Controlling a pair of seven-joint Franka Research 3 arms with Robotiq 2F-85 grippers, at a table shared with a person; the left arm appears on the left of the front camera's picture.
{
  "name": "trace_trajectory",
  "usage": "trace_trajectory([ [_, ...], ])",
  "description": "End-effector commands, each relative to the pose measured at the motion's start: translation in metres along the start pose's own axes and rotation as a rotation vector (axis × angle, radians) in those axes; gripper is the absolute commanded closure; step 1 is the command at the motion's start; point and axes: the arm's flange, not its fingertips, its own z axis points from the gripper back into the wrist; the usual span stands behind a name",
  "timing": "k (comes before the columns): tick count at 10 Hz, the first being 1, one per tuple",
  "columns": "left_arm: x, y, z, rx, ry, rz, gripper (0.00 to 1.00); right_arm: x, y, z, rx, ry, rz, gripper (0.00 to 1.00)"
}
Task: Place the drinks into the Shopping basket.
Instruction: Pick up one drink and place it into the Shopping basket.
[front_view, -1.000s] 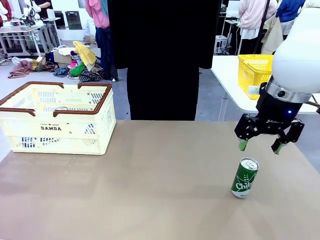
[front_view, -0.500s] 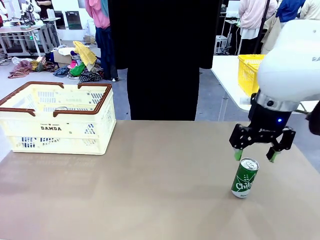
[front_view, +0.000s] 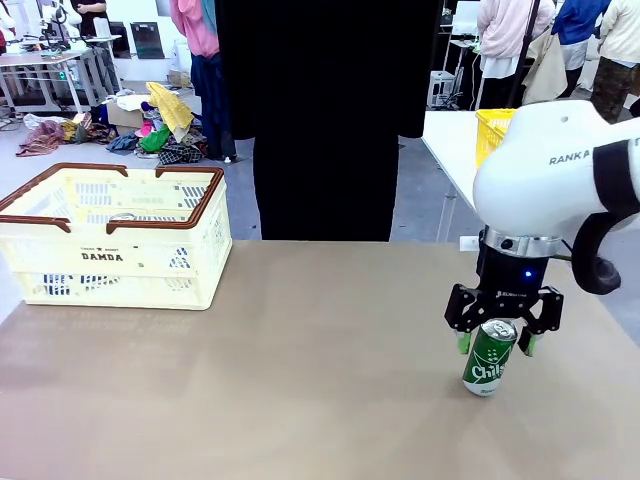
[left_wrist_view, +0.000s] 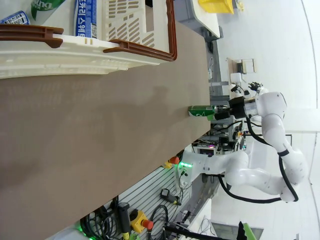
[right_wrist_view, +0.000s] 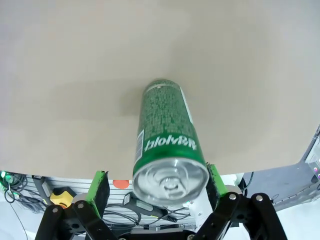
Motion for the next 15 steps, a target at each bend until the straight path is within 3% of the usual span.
trace_trajectory([
  [1,-0.0042,0.0001,0.0002,0.003,0.013,-0.011,0.0,0.0069,-0.0035,-0.0108,-0.008,-0.021,-0.04,0.0],
  [8,-0.0042,0.0001,0.0002,0.003,0.013,-0.011,0.0,0.0101,-0.0051,-0.0142,-0.021,-0.069,-0.048,0.0],
  [9,-0.0042,0.0001,0.0002,0.003,0.013,-0.011,0.0,0.0108,-0.0043,-0.0149,-0.033,-0.063,-0.05,0.54],
  [10,-0.0042,0.0001,0.0002,0.003,0.013,-0.011,0.0,0.011,-0.0034,-0.0154,-0.034,-0.051,-0.048,1.0],
  [15,-0.0042,0.0001,0.0002,0.003,0.013,-0.011,0.0,0.0126,-0.0037,-0.0147,-0.067,-0.026,-0.039,1.0],
])
